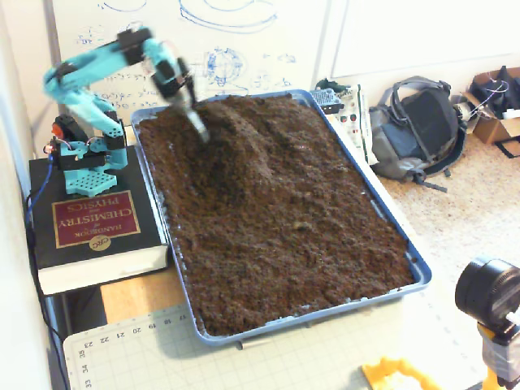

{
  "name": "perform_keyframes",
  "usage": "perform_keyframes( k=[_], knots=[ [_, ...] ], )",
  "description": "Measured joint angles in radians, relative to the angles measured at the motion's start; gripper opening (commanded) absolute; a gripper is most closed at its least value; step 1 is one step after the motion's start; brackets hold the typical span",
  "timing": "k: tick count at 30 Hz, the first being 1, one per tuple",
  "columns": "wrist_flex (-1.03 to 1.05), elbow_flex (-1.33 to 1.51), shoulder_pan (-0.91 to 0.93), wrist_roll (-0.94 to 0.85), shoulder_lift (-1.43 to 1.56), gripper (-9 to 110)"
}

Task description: Build a berm.

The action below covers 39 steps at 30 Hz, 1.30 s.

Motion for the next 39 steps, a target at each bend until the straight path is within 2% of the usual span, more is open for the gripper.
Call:
perform_keyframes(
  k=[12, 23, 33, 39],
  knots=[
    [0.006, 0.62, 0.034, 0.0, 0.81, 1],
    [-0.031, 0.644, 0.034, 0.0, 0.831, 1],
    [-0.126, 0.89, 0.034, -0.002, 0.831, 1],
    [-0.133, 0.923, 0.034, -0.002, 0.831, 1]
  ],
)
